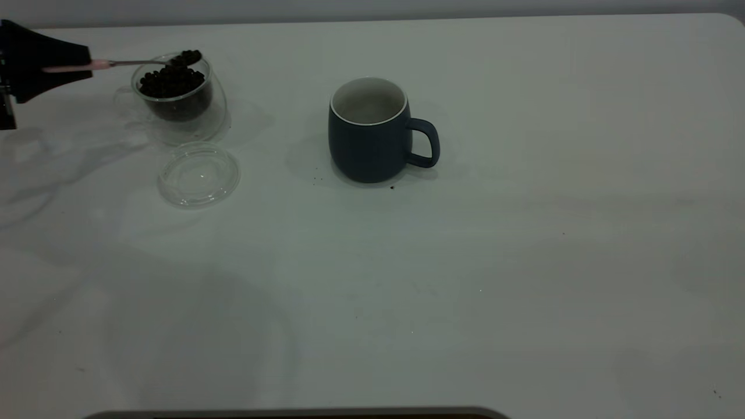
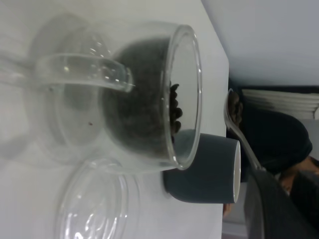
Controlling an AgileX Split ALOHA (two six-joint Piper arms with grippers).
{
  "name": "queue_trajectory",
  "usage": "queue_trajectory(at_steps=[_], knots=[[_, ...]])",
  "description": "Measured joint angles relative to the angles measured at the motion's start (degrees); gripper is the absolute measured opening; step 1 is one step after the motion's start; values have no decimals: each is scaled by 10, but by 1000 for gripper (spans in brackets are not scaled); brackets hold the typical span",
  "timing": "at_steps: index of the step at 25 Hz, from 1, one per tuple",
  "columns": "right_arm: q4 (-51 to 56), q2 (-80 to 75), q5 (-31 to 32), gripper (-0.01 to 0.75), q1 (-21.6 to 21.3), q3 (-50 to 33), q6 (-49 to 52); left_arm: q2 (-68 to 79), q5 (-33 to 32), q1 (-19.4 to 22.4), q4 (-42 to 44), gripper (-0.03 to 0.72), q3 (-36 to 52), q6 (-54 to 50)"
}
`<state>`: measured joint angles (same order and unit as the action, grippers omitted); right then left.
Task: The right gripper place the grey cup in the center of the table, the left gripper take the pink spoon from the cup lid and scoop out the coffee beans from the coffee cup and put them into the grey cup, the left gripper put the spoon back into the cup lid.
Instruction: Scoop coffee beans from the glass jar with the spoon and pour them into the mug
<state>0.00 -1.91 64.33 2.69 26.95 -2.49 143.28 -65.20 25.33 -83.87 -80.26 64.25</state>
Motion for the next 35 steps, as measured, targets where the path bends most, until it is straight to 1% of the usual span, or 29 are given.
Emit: queue_trajectory(at_steps=[17, 25, 35], knots=[[0, 0, 0, 591, 0, 0, 0, 0, 0, -104, -28, 115, 0, -9], [0, 0, 0, 591, 0, 0, 0, 0, 0, -142, -37, 115, 0, -12], [0, 0, 0, 591, 0, 0, 0, 0, -1, -179, -39, 115, 0, -12]])
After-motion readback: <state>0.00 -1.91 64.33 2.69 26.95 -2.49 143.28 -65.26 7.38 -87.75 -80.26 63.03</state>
